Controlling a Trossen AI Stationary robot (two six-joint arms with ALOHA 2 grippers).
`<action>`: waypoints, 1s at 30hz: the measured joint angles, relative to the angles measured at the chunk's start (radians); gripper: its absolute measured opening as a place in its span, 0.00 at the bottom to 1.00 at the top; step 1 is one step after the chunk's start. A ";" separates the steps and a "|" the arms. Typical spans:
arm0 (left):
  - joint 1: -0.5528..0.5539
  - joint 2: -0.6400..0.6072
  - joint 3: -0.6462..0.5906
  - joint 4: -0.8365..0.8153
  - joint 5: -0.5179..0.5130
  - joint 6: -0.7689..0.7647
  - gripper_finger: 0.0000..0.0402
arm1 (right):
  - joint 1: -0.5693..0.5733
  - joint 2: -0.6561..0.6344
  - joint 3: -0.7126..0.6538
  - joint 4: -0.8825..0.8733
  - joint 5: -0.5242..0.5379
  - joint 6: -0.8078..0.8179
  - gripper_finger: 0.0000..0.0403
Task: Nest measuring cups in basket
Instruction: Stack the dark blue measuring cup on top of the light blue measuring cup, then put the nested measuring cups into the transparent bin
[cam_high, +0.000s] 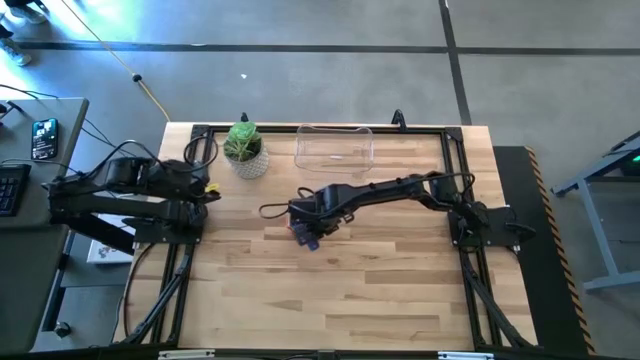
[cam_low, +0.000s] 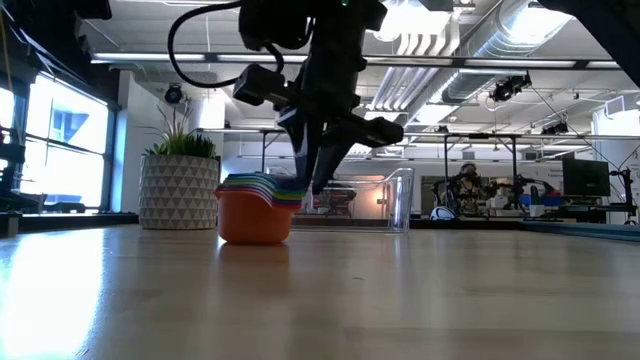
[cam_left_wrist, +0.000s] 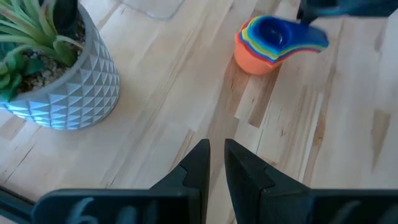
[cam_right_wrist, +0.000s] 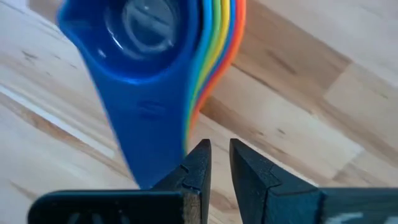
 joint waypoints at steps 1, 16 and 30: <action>0.000 -0.009 0.000 0.003 0.000 -0.001 0.09 | 0.002 0.000 0.000 0.000 -0.003 0.000 0.13; 0.000 -0.238 -0.004 0.087 0.000 -0.001 0.09 | -0.001 0.000 0.038 -0.045 -0.002 0.004 0.13; 0.000 -0.485 -0.286 0.443 0.017 -0.018 0.09 | -0.002 0.000 0.222 -0.215 0.138 0.027 0.13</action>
